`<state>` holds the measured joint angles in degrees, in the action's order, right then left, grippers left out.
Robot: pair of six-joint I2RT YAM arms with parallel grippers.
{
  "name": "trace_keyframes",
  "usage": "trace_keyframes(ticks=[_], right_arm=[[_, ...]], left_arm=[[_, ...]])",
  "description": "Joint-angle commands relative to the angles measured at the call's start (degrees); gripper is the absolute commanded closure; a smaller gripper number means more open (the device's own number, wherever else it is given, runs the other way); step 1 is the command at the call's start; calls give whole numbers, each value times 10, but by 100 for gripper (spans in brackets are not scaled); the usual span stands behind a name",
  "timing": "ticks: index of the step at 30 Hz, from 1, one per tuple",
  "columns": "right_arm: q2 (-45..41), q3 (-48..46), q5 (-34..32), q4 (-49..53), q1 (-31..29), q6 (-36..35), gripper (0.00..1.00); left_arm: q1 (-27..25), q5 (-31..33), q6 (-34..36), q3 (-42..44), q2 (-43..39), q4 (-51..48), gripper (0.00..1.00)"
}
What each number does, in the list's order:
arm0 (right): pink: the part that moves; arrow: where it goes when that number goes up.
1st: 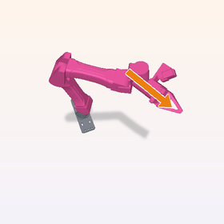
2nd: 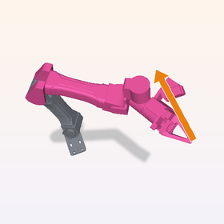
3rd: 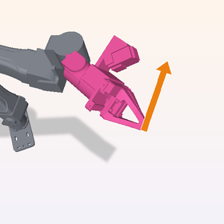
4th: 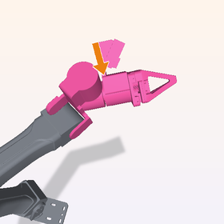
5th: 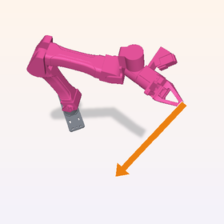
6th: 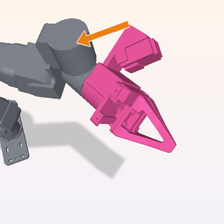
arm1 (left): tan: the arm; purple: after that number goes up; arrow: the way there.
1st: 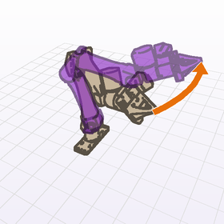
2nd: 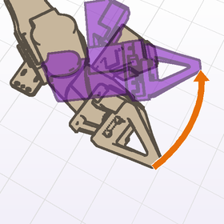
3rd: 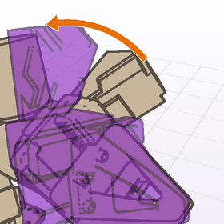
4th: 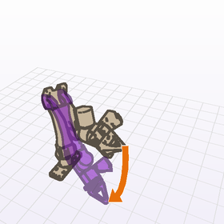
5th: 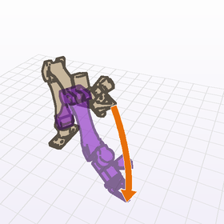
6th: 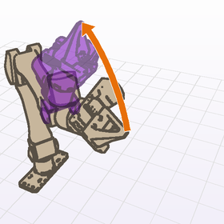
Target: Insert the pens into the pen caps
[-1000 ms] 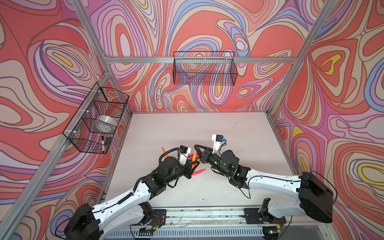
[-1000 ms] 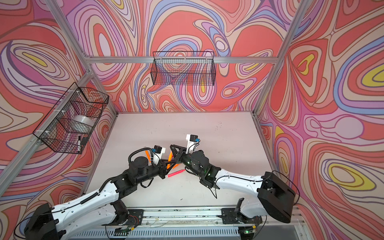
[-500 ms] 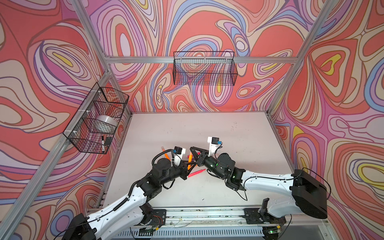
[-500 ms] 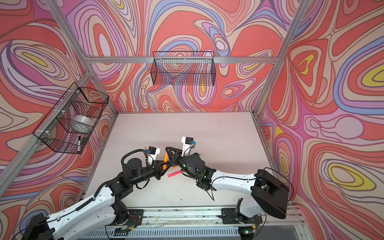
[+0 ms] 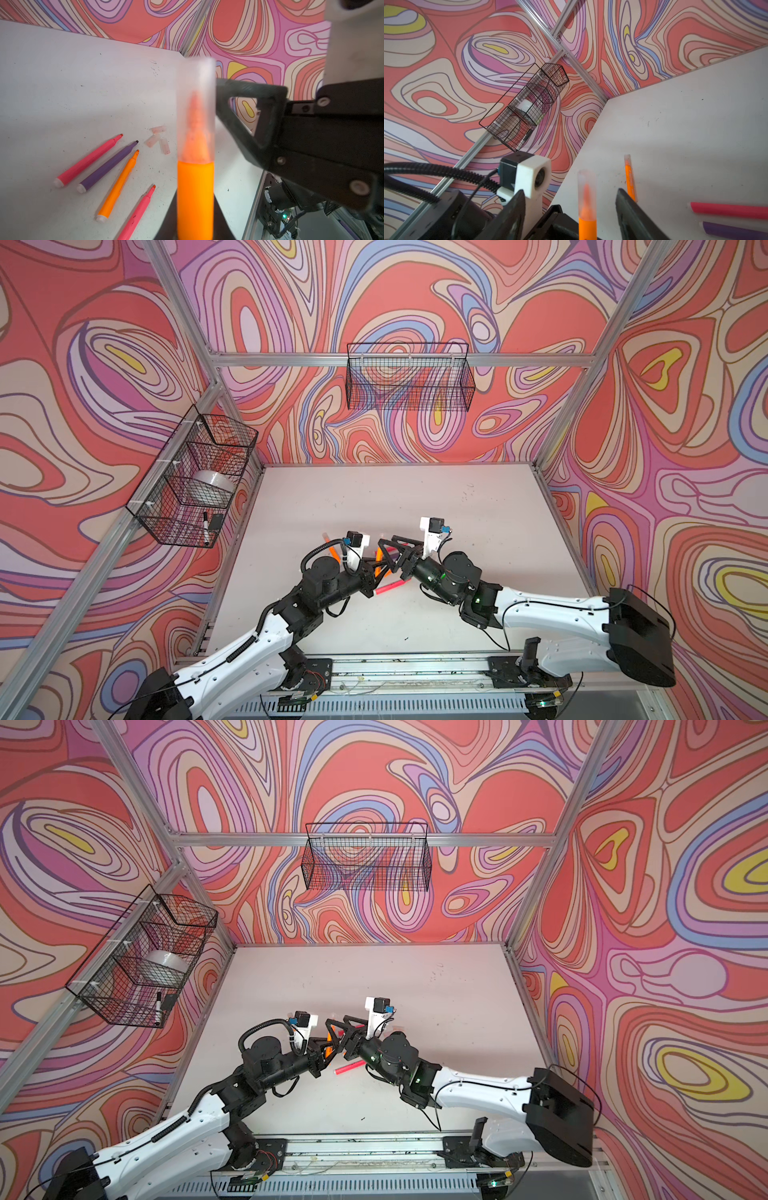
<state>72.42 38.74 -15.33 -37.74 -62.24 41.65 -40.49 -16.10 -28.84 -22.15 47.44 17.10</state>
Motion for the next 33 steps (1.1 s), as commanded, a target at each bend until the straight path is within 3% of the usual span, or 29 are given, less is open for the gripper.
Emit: trace_keyframes(ticks=[1,3,7,16,26,33], right_arm=[[-51,-8,-52,52,0,-28,25],[-67,-2,-69,77,1,-37,26],[-61,44,-68,150,1,-50,40],[18,127,-20,216,2,-50,46],[29,134,-37,233,9,-42,48],[24,132,-29,242,25,-32,56]], left_arm=[[-4,20,33,-27,6,-24,100],[-23,38,53,-35,6,-37,100],[-74,110,97,-50,3,-68,100],[-145,213,151,-68,15,-101,100],[-151,234,150,-68,-2,-100,100],[-151,237,150,-67,-7,-101,100]])
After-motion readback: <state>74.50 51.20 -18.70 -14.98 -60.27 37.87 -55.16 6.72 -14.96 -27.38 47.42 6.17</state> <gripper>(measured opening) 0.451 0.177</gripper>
